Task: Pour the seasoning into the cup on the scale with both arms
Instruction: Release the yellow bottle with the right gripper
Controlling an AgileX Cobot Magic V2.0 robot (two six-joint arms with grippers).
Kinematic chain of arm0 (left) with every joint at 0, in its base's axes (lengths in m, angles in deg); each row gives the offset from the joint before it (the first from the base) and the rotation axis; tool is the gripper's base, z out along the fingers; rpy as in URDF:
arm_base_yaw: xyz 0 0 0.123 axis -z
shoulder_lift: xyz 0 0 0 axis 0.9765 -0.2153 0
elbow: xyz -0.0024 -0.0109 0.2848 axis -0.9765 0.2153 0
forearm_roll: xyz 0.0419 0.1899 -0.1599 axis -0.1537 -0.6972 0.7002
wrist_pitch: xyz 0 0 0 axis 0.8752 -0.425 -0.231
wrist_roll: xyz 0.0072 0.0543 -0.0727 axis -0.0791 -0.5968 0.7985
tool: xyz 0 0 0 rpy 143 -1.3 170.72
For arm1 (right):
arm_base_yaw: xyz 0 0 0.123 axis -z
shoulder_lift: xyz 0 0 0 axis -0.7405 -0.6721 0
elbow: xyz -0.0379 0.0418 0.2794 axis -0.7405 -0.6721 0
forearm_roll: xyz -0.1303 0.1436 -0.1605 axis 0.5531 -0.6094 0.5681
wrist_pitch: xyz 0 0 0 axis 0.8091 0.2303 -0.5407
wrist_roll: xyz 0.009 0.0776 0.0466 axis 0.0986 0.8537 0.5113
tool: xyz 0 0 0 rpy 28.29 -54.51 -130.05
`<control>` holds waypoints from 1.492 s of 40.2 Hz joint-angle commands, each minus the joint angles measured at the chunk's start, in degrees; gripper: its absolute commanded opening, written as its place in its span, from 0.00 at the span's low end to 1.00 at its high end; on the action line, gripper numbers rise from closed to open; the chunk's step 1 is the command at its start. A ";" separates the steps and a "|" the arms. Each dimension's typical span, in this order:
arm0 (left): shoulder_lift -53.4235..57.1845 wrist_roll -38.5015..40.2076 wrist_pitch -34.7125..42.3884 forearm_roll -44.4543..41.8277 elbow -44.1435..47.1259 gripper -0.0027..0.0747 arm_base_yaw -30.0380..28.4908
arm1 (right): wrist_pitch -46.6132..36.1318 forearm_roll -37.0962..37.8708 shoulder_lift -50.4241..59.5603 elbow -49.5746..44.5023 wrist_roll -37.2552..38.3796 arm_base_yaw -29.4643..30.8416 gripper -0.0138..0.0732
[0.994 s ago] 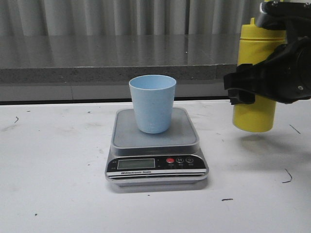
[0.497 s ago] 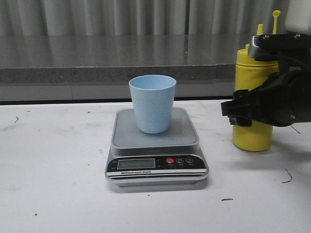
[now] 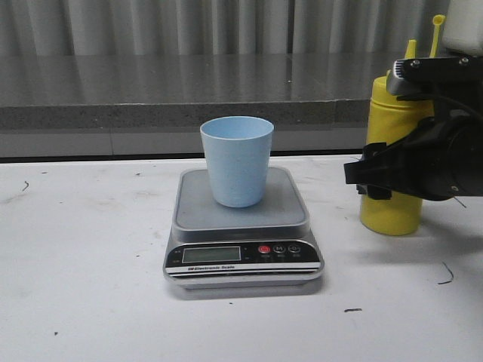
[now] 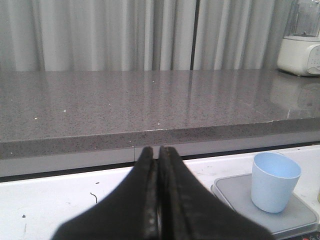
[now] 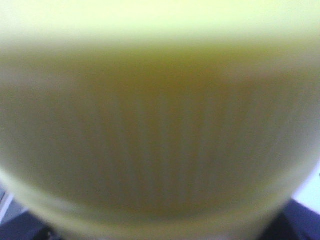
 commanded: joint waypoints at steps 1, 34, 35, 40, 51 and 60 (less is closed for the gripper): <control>-0.65 0.47 4.58 0.52 -1.41 0.01 -0.07 | -3.59 0.81 1.71 -0.05 -0.16 0.08 0.38; -0.65 0.47 4.58 0.52 -1.41 0.01 -0.07 | -6.92 3.55 6.11 -2.98 -0.16 -1.12 0.85; -0.65 0.47 4.58 0.52 -1.41 0.01 -0.07 | -6.92 3.55 6.78 -3.18 -0.16 -1.20 0.85; -0.65 0.47 4.58 0.52 -1.41 0.01 -0.07 | -7.60 3.55 9.69 -4.72 -0.16 -1.44 0.85; -0.65 0.47 4.58 0.52 -1.41 0.01 -0.07 | -7.56 3.55 15.68 -10.46 -0.16 -1.48 0.85; -0.65 0.47 4.58 0.52 -1.41 0.01 -0.07 | -7.10 3.55 22.16 -15.64 -0.16 -1.48 0.85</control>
